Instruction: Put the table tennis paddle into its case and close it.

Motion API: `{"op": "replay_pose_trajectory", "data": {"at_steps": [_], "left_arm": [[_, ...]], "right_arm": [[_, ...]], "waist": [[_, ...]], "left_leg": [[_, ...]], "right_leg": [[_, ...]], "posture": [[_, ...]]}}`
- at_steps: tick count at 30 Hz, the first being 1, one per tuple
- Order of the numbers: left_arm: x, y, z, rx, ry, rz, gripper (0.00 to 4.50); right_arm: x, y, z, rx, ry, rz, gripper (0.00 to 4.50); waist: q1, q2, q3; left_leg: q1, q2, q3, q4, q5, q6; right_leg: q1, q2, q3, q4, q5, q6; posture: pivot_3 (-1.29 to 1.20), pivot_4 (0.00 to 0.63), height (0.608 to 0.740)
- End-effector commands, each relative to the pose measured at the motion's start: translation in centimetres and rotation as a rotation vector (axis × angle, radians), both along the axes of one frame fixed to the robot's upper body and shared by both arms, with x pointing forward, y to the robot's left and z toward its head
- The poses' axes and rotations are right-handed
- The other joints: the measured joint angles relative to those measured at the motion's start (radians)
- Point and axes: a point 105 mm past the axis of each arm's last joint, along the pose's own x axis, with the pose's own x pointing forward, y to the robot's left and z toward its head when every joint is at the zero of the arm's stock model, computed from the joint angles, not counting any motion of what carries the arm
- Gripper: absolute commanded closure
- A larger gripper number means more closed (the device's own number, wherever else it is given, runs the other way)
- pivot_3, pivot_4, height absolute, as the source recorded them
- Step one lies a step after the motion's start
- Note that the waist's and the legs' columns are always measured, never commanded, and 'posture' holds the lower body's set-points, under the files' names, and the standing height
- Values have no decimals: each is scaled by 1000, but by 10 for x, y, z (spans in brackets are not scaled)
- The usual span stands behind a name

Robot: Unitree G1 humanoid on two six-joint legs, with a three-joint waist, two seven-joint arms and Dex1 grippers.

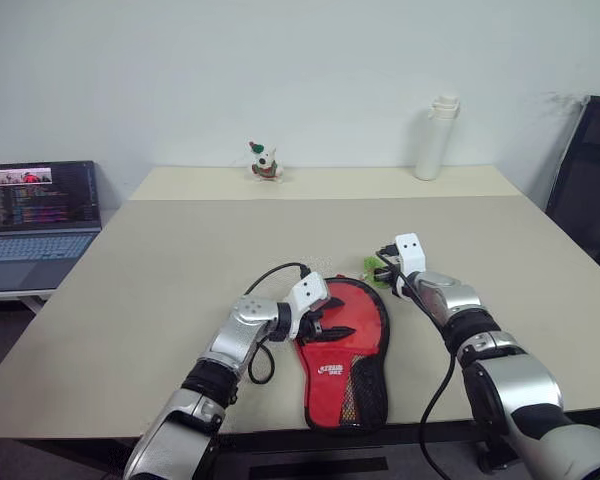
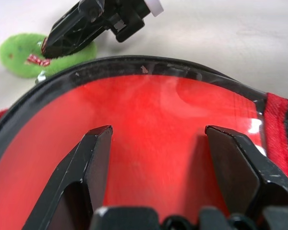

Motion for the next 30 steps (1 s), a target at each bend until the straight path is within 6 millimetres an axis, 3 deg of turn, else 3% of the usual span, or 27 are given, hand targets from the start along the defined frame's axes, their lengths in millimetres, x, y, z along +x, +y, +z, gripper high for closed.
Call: {"op": "replay_pose_trajectory", "data": {"at_steps": [1,8,13,20,30], "left_arm": [[-1,-4,-10,21,15,-20,1144],[-5,-6,-28,39,65,-29,1144],[-5,-7,-34,42,84,-30,1144],[-2,-12,-35,38,91,-28,1144],[2,-19,-36,41,86,-18,1144]], "right_arm": [[-1,-1,1,-17,-6,4,4474],[3,-29,28,-61,-78,-25,4474],[-12,-64,34,-149,-71,-18,4474],[-62,-79,27,-188,23,53,4474],[-149,-65,17,-164,183,221,4474]], "waist": [[0,0,0],[4,1,-1],[9,4,-3],[16,10,-7],[33,13,-11]], "left_leg": [[0,0,0,0,0,0],[0,-1,0,0,0,0],[0,-2,0,1,0,0],[0,-2,0,1,0,0],[0,-3,-1,3,0,0]], "right_leg": [[0,0,0,0,0,0],[1,0,0,0,0,0],[2,-1,-1,-1,0,0],[2,-1,-2,-1,-3,5],[4,-1,-2,-2,-3,7]], "posture": [[0,150,740],[0,150,740],[0,150,740],[0,150,740],[0,150,740]]}}
